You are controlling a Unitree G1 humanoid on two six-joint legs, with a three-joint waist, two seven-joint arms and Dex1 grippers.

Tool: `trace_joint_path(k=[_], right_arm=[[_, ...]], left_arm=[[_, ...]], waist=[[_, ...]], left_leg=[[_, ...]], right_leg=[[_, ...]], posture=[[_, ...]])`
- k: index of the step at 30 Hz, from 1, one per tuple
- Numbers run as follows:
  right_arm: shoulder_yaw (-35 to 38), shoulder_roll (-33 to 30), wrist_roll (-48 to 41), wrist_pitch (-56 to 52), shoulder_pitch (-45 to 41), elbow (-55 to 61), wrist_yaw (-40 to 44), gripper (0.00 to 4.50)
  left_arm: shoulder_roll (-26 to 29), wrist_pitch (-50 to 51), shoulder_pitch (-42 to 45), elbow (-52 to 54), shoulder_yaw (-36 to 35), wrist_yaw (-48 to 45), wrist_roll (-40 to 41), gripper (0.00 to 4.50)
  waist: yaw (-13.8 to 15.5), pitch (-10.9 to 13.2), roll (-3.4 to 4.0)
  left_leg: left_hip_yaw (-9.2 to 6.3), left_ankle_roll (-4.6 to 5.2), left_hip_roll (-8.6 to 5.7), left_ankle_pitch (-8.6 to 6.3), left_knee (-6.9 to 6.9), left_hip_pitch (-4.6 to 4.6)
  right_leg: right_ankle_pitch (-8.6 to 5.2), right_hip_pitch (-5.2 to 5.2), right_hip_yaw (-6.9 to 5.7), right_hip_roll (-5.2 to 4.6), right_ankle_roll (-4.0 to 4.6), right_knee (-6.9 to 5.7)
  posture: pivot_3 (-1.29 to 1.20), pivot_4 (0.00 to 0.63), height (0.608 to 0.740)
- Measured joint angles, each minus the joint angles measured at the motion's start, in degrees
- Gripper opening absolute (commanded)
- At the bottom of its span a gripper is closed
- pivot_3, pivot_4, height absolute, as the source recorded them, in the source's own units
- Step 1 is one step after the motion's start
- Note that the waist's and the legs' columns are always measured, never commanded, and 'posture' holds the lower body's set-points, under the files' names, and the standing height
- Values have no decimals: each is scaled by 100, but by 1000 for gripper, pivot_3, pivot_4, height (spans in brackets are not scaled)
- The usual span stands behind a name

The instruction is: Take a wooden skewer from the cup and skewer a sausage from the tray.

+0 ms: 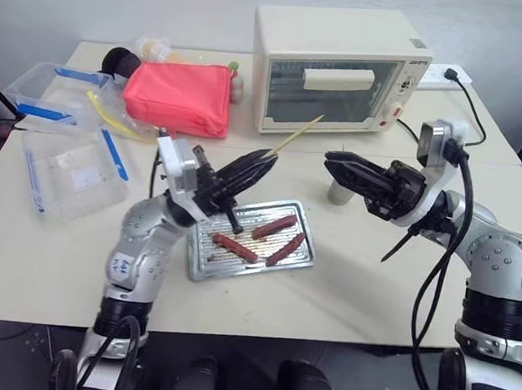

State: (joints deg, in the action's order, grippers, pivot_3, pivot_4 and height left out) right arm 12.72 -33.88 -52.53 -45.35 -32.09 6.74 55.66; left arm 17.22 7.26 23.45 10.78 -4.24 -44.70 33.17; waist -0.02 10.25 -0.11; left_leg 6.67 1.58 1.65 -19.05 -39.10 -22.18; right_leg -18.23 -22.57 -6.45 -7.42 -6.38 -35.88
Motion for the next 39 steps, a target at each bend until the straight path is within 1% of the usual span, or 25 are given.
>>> trace_joint_path(k=[2, 4, 6, 10, 15, 18, 20, 23, 26, 27, 29, 31, 32, 33, 34, 39], right_arm=[[-133, -401, 471, 519, 337, 10, 446, 3864], [-305, -888, 1117, 1340, 894, -26, 1131, 4479], [-402, -1112, 1503, 1897, 1220, -149, 1558, 4479], [-410, -1446, 2281, 3373, 1758, -911, 2339, 4479], [-466, -1527, 2740, 4535, 1898, -1764, 3001, 4479], [-706, -1497, 2750, 4409, 1704, -1621, 3050, 4479], [-1036, -1481, 2740, 4124, 1345, -1192, 3047, 4479], [-1723, -1398, 2981, 3533, 578, -589, 2927, 4479], [-2449, -1157, 3377, 2968, -154, -359, 2751, 4479], [-2606, -1076, 3484, 2871, -291, -358, 2715, 4479], [-3007, -723, 3801, 2629, -710, -416, 2536, 4479], [-3300, -541, 4009, 2591, -973, -504, 2489, 4479], [-3459, -438, 4174, 2615, -1148, -646, 2486, 4105], [-3578, -322, 4324, 2642, -1285, -803, 2466, 3914], [-3696, -215, 4451, 2673, -1390, -952, 2435, 3621], [-4006, 24, 4880, 2940, -1538, -1415, 2418, 1916]], left_arm=[[323, 39, -334, 18, -230, -97, 36, 0], [748, 73, -882, 55, -562, -251, 51, 0], [947, 85, -1243, 68, -791, -345, 77, 0], [1302, 104, -2292, 211, -1420, -487, 239, 0], [1329, 95, -3215, 231, -2066, -459, 291, 0], [1279, 91, -3479, 260, -2245, -333, 291, 0], [1223, 94, -3496, 376, -2260, -218, 294, 0], [1171, 102, -3426, 559, -2223, -76, 316, 0], [1166, 147, -3396, 626, -2199, -27, 336, 0], [1166, 150, -3407, 627, -2208, -20, 345, 0], [1167, 160, -3489, 607, -2254, -1, 353, 0], [1167, 166, -3532, 595, -2287, 2, 360, 0], [1166, 169, -3582, 581, -2311, 5, 361, 0], [1161, 183, -3612, 568, -2331, 10, 364, 0], [1154, 192, -3637, 563, -2355, 15, 367, 0], [1057, 201, -3748, 576, -2400, 88, 373, 0]], waist=[[-3, 0, 0], [-5, 1, -1], [-3, 1, -2], [-7, 5, -8], [-11, 5, -8], [-13, 5, -8], [-19, 5, -7], [-36, 5, -7], [-37, 4, -7], [-31, 4, -7], [-41, 5, -7], [-24, 5, -7], [-25, 5, -8], [-29, 5, -8], [-28, 4, -9], [-33, 4, -10]], left_leg=[[0, 0, 1, 0, 4, 0], [2, 0, 2, -1, 8, 0], [3, 1, 1, -1, 5, 1], [4, 5, 2, -4, 2, 10], [5, 6, 3, -5, 2, 17], [4, 5, 7, -6, 1, 19], [1, 1, 13, -7, 1, 21], [-4, -12, 19, -14, 1, 20], [-6, -18, 21, -18, 5, 16], [-8, -18, 21, -18, 5, 11], [-7, -17, 20, -18, 4, 4], [-9, -16, 17, -18, 3, 1], [-8, -14, 15, -18, 3, 2], [-6, -12, 15, -18, 1, 1], [-6, -12, 15, -18, 0, 2], [-4, -11, 15, -18, 0, 1]], right_leg=[[0, 0, -1, 1, 0, 6], [0, 0, -2, 1, 0, 12], [0, 0, -1, -1, 0, 9], [1, 8, 2, -6, -1, 11], [1, 11, 8, -16, -1, 26], [3, 10, 16, -34, 2, 24], [5, 9, 25, -40, 6, 25], [3, 6, 37, -39, 13, 25], [1, 3, 38, -38, 16, 25], [1, 3, 35, -37, 16, 24], [1, 0, 30, -35, 16, 22], [1, 0, 24, -35, 16, 23], [1, 0, 18, -34, 16, 23], [1, 0, 12, -33, 16, 21], [1, 0, 9, -32, 16, 20], [1, 0, -8, -28, 15, 17]], posture=[[0, 150, 740], [0, 150, 740], [0, 150, 740], [0, 150, 740], [0, 150, 740], [0, 150, 740], [0, 150, 740], [0, 150, 740], [0, 150, 740], [0, 150, 740], [0, 150, 740], [0, 150, 740], [0, 150, 740], [0, 150, 740], [0, 150, 740], [0, 150, 740]])
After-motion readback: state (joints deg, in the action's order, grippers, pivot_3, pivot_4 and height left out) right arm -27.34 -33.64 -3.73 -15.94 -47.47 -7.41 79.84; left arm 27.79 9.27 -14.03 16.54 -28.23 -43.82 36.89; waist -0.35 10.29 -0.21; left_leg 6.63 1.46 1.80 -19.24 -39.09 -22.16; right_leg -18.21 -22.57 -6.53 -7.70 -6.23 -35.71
